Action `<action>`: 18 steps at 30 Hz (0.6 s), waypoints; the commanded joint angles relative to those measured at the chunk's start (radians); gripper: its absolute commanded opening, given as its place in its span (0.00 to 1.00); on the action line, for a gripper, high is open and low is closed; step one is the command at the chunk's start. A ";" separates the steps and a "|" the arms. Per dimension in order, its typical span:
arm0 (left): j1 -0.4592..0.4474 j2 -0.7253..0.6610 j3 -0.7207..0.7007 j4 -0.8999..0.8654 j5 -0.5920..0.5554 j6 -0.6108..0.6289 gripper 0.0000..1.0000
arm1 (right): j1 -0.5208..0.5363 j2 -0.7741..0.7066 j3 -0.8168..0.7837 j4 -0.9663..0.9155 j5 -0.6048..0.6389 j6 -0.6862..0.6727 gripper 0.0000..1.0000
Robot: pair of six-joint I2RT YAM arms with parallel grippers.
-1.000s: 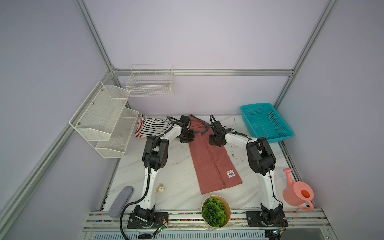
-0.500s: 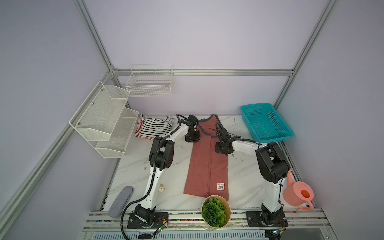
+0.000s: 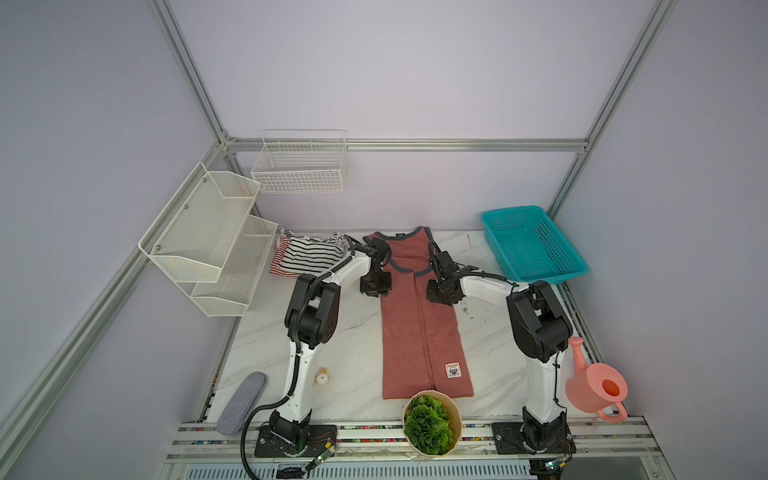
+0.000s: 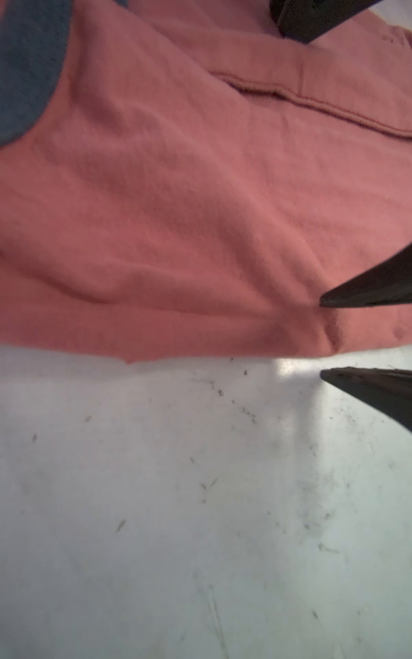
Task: Fold and stack tank tops
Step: Smooth out the tank top at the center of the table.
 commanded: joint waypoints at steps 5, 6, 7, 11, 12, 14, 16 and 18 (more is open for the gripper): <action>0.047 0.061 0.413 -0.015 -0.027 0.011 0.33 | -0.005 0.017 0.110 -0.066 -0.001 -0.010 0.29; 0.062 0.099 0.470 -0.018 -0.010 0.000 0.33 | -0.005 0.027 0.122 -0.071 -0.004 -0.011 0.29; 0.076 0.135 0.522 -0.017 0.013 -0.016 0.32 | -0.005 0.035 0.132 -0.075 -0.008 -0.012 0.29; 0.113 0.230 0.625 0.033 0.087 -0.086 0.31 | -0.005 0.053 0.131 -0.068 -0.020 -0.014 0.29; 0.121 0.240 0.617 0.074 0.114 -0.112 0.31 | -0.005 0.054 0.126 -0.064 -0.024 -0.017 0.29; 0.132 0.249 0.587 0.153 0.152 -0.157 0.31 | -0.004 0.059 0.120 -0.061 -0.028 -0.020 0.29; 0.136 0.256 0.559 0.225 0.170 -0.189 0.31 | -0.004 0.063 0.114 -0.063 -0.027 -0.019 0.29; 0.138 0.272 0.562 0.264 0.176 -0.204 0.31 | -0.004 0.067 0.109 -0.063 -0.029 -0.020 0.29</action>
